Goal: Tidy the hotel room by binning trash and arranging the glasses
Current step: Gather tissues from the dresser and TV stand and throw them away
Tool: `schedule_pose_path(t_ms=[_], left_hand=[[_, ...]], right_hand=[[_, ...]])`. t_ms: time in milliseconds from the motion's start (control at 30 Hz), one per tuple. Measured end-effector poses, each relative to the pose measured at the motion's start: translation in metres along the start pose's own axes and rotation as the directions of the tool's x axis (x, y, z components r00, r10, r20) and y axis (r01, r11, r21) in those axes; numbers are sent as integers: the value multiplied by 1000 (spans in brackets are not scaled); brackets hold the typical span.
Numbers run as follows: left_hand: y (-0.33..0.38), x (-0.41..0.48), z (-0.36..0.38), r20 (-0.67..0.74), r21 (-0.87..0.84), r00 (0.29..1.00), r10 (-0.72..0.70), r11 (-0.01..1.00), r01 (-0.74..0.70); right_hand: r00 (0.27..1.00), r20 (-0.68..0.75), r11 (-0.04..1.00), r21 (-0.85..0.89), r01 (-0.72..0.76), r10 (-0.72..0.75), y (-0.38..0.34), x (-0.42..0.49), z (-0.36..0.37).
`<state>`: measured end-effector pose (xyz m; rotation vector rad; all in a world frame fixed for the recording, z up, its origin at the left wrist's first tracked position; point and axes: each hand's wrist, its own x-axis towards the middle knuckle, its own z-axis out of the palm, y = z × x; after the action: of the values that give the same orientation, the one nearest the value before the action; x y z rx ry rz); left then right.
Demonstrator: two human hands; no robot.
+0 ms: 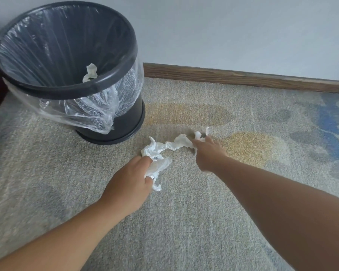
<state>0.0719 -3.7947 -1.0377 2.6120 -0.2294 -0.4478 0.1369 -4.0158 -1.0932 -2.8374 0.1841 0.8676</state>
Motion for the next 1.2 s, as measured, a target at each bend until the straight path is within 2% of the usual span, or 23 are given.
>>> schedule_pose_path(t_ms=[167,533,667,833,967,1200], left_hand=[[-6,-1,-2,1,-11,1000,-2,1000,2],[8,-7,-17,-55,18,998,11,1000,-10],[11,-13,-20,-69,26,997,28,999,-26],[14,-23,-23,-73,12,996,42,999,-41],[12,-26,-27,-77,9,997,21,1000,-20],[2,-26,-26,-81,5,997,6,1000,-5]], right_hand=[[997,-64,998,31,46,-44,0,-1,-2],[956,-289,976,216,6,58,-2,-36,-29],[956,-294,967,248,63,13,-11,-48,-36],[941,-314,964,183,194,-130,-22,-62,-37],[945,-291,955,208,212,-147,-31,-68,-37],[953,-236,965,132,225,-190,-37,-59,-29]])
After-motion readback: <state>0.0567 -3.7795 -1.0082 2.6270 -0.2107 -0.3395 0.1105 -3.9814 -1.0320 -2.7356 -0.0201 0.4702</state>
